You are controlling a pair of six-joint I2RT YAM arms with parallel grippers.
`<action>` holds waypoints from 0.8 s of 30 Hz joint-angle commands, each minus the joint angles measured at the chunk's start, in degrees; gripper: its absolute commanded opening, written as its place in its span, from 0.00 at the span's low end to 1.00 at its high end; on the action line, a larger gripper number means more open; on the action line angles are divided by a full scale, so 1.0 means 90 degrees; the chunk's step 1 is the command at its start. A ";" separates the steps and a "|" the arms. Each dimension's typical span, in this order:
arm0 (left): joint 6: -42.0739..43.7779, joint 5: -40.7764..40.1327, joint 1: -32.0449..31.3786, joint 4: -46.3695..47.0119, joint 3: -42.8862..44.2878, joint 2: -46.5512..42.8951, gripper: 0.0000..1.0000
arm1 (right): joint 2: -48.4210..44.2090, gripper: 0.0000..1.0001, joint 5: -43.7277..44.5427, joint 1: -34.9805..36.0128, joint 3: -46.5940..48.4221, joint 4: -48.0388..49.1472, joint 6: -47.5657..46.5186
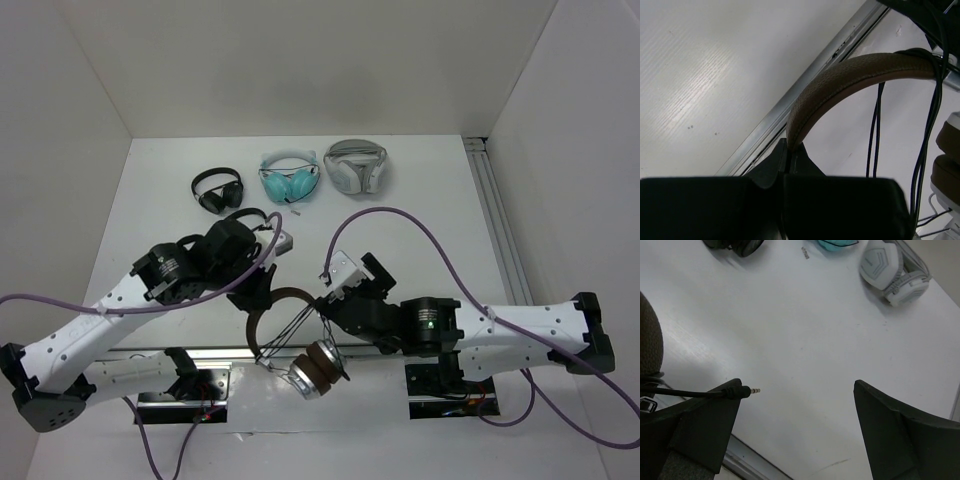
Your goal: Wrap the headphones
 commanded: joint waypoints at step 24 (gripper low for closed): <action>-0.0377 0.0649 0.2786 0.0597 0.0466 -0.0493 0.00 | -0.0056 1.00 0.0077 -0.0278 0.0454 -0.0546 0.0428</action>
